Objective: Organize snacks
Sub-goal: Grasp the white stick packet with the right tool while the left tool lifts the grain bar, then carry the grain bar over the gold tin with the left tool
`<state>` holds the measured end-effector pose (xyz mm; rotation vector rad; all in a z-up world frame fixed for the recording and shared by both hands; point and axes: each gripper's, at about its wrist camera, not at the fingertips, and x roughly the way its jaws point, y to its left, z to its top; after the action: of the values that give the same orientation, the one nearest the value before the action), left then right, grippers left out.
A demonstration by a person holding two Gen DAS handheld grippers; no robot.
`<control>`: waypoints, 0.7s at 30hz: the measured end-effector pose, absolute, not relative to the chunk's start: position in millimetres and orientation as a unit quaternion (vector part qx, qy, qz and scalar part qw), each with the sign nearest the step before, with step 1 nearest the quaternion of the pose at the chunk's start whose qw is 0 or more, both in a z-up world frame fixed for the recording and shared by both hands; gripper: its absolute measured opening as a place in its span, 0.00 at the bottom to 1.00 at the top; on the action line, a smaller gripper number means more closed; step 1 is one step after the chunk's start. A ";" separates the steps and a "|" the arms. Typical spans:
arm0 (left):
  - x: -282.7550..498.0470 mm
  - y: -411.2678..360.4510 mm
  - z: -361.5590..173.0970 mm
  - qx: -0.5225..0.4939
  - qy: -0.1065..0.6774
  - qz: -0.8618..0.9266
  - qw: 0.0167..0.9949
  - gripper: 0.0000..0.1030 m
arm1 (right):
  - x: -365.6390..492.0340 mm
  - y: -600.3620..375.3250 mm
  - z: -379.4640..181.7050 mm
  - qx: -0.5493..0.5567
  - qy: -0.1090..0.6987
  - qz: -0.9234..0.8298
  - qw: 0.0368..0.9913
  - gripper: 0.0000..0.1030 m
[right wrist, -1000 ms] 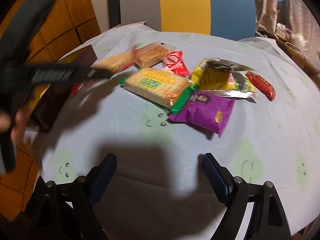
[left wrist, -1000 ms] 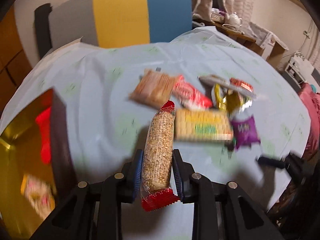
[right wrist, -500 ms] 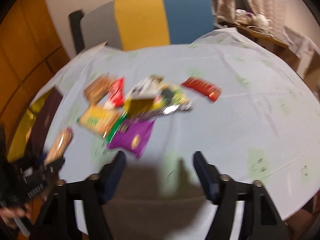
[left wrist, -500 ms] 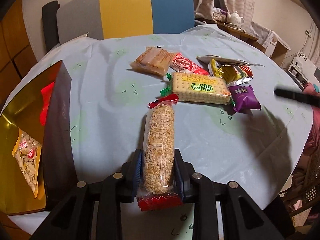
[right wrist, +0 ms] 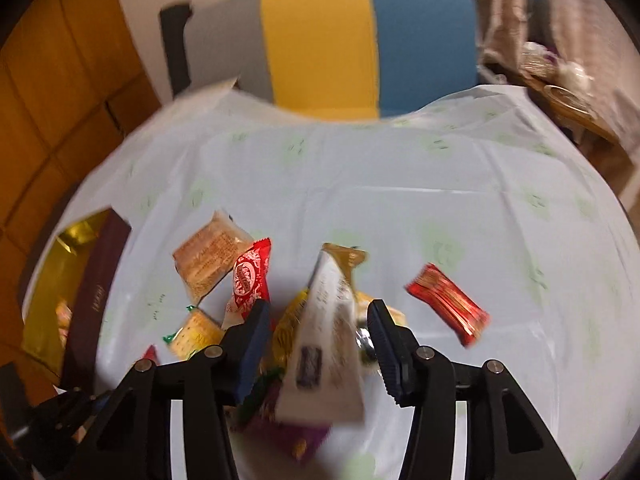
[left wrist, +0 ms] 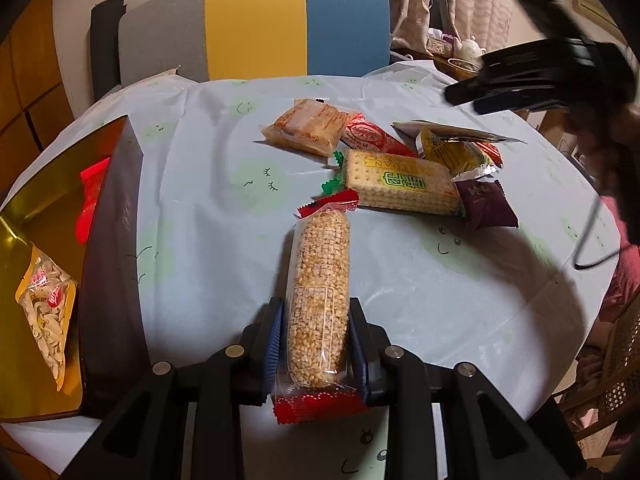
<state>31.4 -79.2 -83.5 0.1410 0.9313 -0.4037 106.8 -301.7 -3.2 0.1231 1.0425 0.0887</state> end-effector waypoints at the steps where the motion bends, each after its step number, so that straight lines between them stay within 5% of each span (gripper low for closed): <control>1: 31.3 -78.1 -83.7 0.065 0.445 -0.194 0.872 0.29 | 114.3 -299.1 -7.9 0.049 0.506 0.043 0.860 0.50; 4: 31.7 -76.5 -83.8 0.060 0.446 -0.195 0.871 0.29 | 135.2 -288.6 -27.4 0.013 0.542 0.042 0.839 0.45; 5: 31.9 -76.0 -84.2 0.059 0.446 -0.196 0.872 0.29 | 139.9 -286.2 -37.4 0.001 0.557 0.034 0.830 0.31; 14: 33.0 -73.3 -84.6 0.051 0.447 -0.196 0.871 0.30 | 127.1 -298.2 -32.5 0.040 0.532 0.035 0.845 0.11; 21: 33.3 -72.8 -85.0 0.051 0.446 -0.195 0.872 0.30 | 90.9 -300.0 -11.4 0.052 0.498 0.026 0.865 0.07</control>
<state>33.3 -72.8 -85.0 0.1069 0.9325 -0.4080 90.9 -300.0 -11.4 0.1080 1.0424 0.0550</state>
